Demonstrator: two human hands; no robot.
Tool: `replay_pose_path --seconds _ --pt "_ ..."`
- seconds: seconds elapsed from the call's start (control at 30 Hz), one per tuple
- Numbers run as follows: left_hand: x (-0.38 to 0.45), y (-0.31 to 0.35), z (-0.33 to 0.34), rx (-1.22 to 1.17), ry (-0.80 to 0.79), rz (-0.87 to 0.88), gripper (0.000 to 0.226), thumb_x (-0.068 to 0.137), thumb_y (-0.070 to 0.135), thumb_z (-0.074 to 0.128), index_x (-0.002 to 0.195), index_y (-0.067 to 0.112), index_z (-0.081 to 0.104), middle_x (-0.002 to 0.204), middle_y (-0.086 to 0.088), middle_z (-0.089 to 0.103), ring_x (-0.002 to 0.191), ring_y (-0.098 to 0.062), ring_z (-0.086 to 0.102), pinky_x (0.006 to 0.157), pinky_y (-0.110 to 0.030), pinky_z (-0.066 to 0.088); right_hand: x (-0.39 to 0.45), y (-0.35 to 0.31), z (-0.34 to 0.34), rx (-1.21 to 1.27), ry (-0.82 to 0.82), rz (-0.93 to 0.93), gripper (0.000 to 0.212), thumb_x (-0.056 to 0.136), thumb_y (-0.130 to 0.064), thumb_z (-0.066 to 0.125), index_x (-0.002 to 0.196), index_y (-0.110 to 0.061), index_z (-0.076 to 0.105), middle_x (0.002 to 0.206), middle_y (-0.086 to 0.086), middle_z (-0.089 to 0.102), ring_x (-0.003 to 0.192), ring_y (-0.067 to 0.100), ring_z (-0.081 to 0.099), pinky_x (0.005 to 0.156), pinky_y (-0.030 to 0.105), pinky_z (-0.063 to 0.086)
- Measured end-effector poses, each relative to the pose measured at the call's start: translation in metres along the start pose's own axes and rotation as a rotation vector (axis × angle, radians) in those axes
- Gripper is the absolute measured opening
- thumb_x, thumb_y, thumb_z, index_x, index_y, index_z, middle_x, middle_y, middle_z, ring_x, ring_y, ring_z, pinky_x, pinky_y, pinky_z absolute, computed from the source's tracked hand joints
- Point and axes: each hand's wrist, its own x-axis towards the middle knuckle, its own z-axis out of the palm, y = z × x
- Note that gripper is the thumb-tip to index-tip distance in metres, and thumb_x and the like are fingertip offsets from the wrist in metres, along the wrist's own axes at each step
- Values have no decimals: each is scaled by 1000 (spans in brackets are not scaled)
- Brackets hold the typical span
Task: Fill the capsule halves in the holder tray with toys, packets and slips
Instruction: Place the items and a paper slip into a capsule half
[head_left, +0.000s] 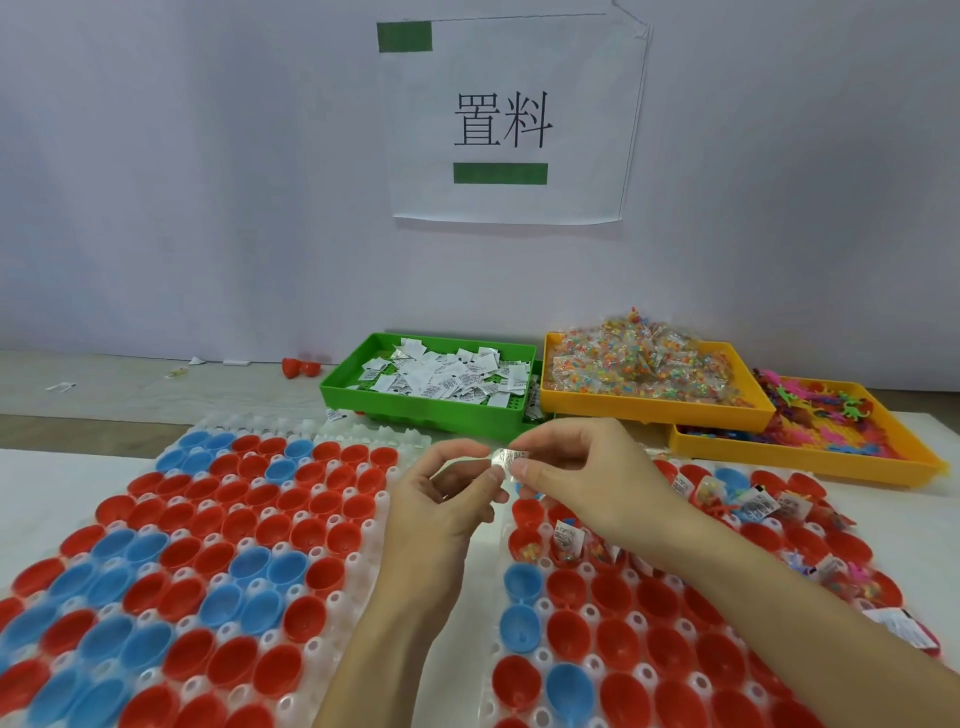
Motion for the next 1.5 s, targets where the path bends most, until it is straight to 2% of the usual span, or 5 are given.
replay_pose_path --seconds 0.27,0.47,0.8,1.07,1.5 --pt "0 -2 0 170 25 31 14 79 6 78 85 19 75 79 -5 74 70 -8 66 60 -14 49 4 -6 -9 -378 49 -110 6 88 -19 75 85 -24 78 77 -12 72 75 2 66 70 19 55" --pt "1 -3 -4 272 76 44 13 85 3 71 87 16 74 82 -4 75 72 -7 67 59 -10 47 6 -14 -16 -618 -289 -126 9 86 -19 77 90 -28 76 78 -12 72 76 -3 65 73 18 54" --pt "3 -9 -5 309 78 20 17 87 3 66 86 19 72 78 0 75 69 -6 66 57 -11 45 10 -19 -5 -746 -462 -160 21 90 -5 64 92 -20 78 84 -7 77 75 -2 69 77 24 57" --pt "3 -7 -7 313 97 21 18 88 1 65 86 18 72 77 -1 74 68 -7 65 56 -12 46 11 -15 -1 -855 -423 -214 25 92 -5 59 99 -25 73 84 -10 66 70 -5 53 68 22 49" --pt "1 -4 -5 326 86 35 17 88 -1 64 88 14 72 76 -2 74 67 -9 63 57 -14 47 10 -15 2 -949 -441 -288 26 91 -4 57 97 -24 73 84 -11 61 80 9 52 77 36 53"
